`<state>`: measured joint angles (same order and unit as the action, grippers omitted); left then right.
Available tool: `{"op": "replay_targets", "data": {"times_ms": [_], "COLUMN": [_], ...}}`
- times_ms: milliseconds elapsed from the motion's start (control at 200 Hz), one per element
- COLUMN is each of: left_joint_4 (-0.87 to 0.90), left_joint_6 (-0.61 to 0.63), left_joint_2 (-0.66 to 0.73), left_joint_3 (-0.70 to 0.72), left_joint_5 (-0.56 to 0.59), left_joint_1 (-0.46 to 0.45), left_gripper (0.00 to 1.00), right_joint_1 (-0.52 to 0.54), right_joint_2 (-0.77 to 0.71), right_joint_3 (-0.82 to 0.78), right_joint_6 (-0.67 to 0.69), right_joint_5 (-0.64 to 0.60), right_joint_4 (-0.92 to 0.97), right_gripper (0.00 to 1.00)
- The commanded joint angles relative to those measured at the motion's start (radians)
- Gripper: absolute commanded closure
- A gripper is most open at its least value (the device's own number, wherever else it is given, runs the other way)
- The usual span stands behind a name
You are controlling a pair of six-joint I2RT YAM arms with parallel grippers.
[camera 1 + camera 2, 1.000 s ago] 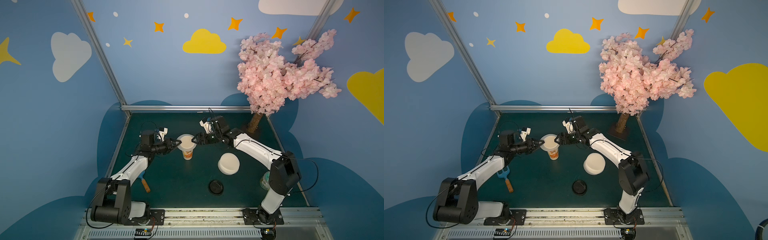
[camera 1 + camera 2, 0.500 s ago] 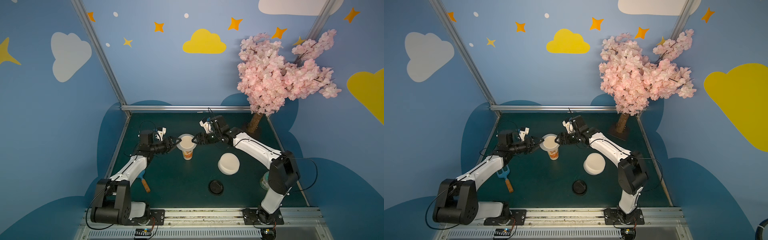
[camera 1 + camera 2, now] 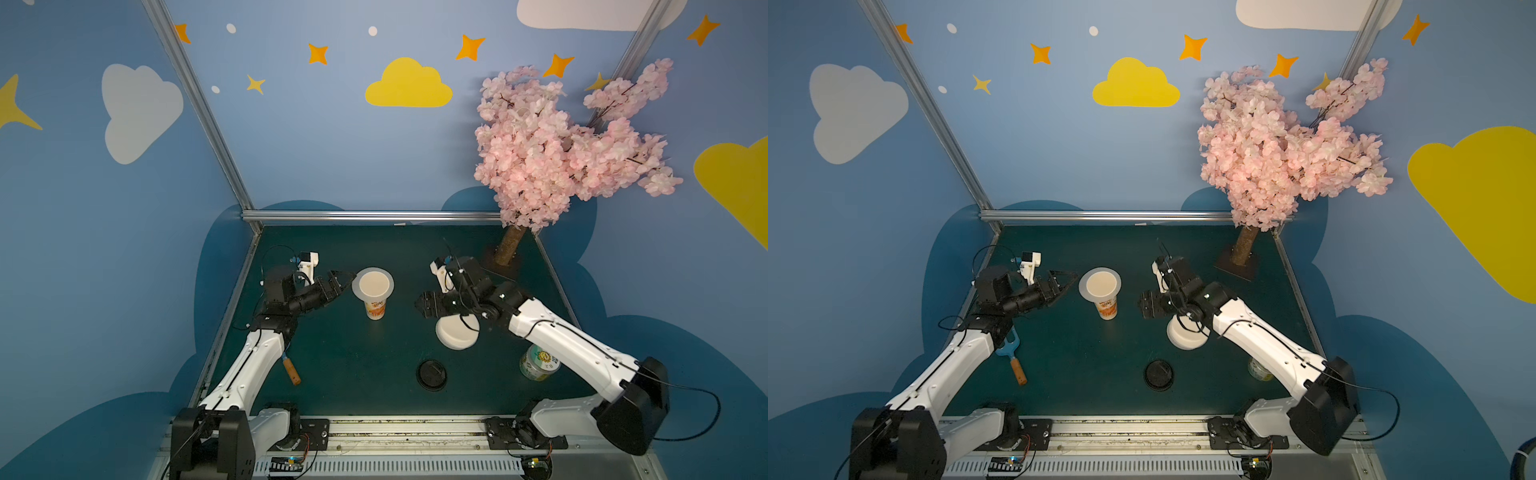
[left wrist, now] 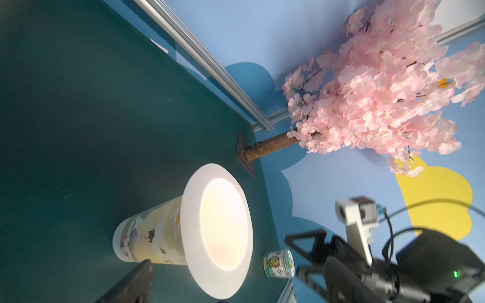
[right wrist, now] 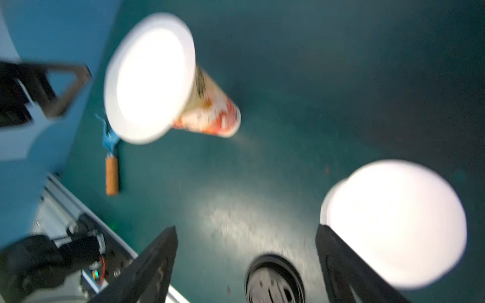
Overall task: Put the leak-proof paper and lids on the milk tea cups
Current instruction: Pick up the cup lid from the center of the board.
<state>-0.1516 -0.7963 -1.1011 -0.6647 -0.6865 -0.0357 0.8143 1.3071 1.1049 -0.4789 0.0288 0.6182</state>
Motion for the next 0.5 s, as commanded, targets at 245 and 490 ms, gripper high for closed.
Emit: {"op": "replay_targets", "data": {"times_ms": [245, 490], "left_joint_4": [0.090, 0.093], "left_joint_6": [0.098, 0.097], "left_joint_2": [0.071, 0.067], "left_joint_3": [0.033, 0.036], "left_joint_5": [0.148, 0.143], "left_joint_1": [0.003, 0.003], "left_gripper": [0.00, 0.00], "right_joint_1": [0.229, 0.230], "right_joint_2": [0.020, 0.098], "right_joint_3": [-0.260, -0.280], "right_joint_6": [-0.062, 0.012], "right_joint_5": [-0.067, -0.029], "right_joint_4": [0.042, 0.024], "right_gripper": [0.14, 0.13]}}
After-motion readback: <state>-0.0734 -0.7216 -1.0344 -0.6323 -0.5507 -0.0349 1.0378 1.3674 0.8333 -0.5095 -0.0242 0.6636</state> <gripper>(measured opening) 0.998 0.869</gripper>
